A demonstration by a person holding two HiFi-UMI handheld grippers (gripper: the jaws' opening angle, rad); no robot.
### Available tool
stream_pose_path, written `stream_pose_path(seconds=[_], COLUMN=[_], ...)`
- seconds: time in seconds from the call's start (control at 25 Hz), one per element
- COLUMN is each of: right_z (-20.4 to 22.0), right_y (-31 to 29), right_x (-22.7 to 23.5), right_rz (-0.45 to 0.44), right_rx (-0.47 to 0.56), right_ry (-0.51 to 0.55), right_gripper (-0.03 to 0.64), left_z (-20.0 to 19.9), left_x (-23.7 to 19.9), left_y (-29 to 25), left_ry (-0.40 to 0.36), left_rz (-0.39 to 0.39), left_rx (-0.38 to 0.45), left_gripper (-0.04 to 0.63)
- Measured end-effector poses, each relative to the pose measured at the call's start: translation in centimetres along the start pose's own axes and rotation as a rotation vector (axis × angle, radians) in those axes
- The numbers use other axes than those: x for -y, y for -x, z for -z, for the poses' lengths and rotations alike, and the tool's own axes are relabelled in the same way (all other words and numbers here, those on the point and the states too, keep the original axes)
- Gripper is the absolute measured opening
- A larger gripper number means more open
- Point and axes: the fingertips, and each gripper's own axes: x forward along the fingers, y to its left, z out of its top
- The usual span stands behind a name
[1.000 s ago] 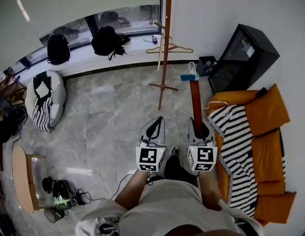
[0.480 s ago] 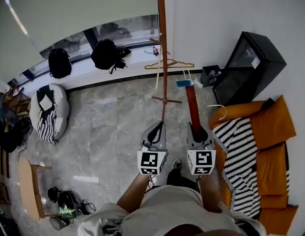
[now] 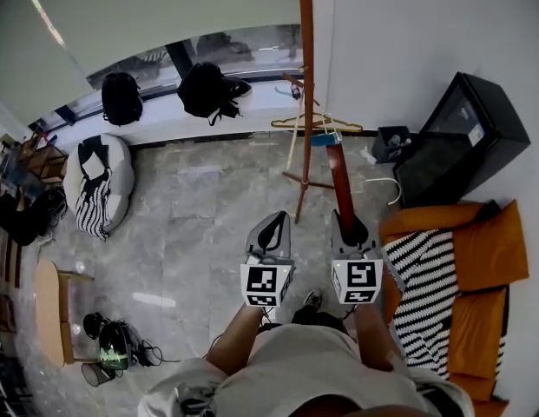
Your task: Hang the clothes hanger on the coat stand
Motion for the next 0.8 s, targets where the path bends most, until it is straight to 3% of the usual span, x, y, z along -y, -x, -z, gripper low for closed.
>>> stream_pose_path(seconds=[0.44, 0.8], right_z=[-1.5, -2.6], right_y=[-4.9, -9.3], right_x=[0.1, -0.5], right_rz=[-0.083, -0.049], right_rx=[0.015, 0.011], right_ry=[0.060, 0.106], right_gripper=[0.092, 0.092], left_z=[-0.2, 0.1], left_x=[-3.1, -6.1], left_y=[-3.0, -7.7], left_ry=[0.023, 0.037], left_rz=[-0.092, -0.016], left_rx=[0.017, 0.020], left_gripper=[0.009, 0.009])
